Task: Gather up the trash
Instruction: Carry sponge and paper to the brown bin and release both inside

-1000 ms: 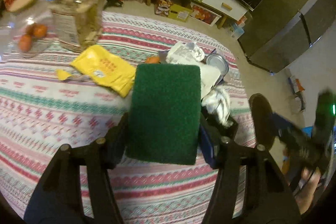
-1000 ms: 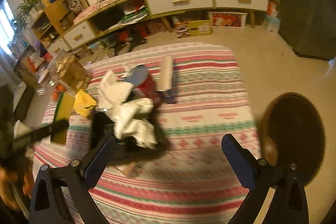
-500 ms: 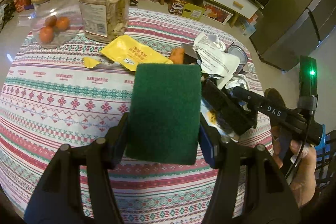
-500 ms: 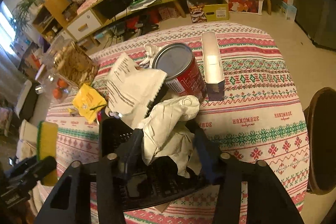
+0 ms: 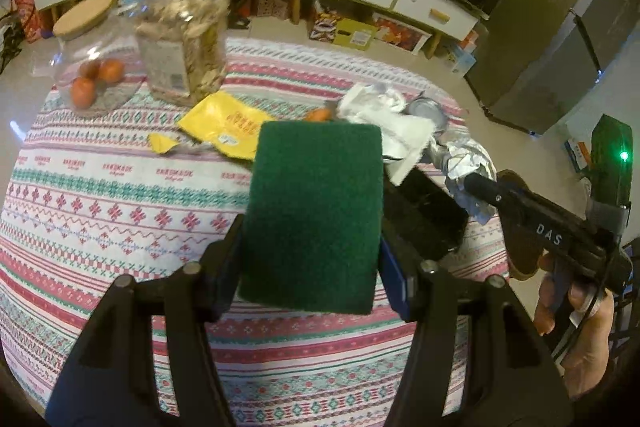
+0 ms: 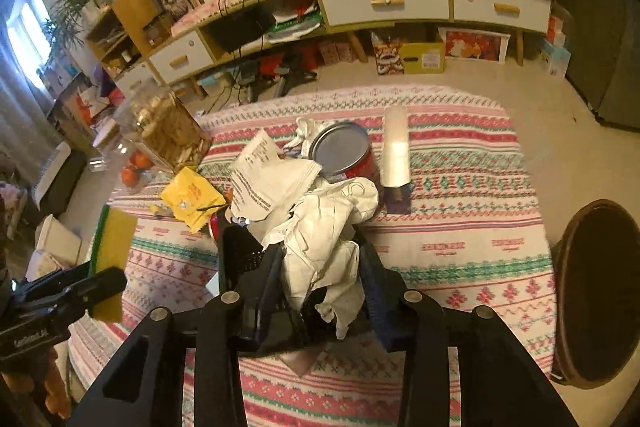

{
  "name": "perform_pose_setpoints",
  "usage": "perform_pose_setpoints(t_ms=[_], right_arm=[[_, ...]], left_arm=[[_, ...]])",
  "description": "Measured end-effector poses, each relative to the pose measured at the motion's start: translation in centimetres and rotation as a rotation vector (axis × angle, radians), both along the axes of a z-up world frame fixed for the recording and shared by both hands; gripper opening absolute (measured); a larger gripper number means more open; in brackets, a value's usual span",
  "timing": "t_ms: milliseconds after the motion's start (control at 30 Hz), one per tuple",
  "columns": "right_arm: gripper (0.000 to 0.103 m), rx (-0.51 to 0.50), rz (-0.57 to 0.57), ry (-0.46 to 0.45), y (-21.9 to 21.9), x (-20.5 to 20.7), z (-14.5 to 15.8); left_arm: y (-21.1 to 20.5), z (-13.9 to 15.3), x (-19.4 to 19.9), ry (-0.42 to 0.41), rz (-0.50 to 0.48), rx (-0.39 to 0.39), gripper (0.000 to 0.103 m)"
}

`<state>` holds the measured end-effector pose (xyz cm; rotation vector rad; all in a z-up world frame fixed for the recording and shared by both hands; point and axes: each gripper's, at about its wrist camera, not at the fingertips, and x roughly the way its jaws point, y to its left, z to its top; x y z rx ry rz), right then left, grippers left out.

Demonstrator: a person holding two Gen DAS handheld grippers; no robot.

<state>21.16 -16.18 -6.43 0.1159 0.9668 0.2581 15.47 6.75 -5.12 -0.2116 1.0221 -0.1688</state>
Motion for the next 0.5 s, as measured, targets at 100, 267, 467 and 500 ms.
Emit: perform_pose_setpoints(t_ms=[100,267,467,500], right_arm=[[0.04,0.007,-0.02,-0.017,-1.6,-0.9,1.0],[0.04,0.033,-0.054,-0.027,-4.6,-2.4,2.0],[0.04,0.002,-0.106,-0.033,-8.2,-3.9,2.5],[0.04,-0.002,-0.112,-0.033,-8.6,-4.1,2.6]], left_arm=[[-1.5,0.7,-0.2,-0.021,-0.028,-0.012,0.061],[-4.3,1.4,-0.6,-0.049,-0.082,-0.012,0.062],[-7.9,1.8,-1.0,-0.074,-0.143,-0.01,0.061],[-8.6,1.8,-1.1,-0.077,-0.156,-0.009,0.061]])
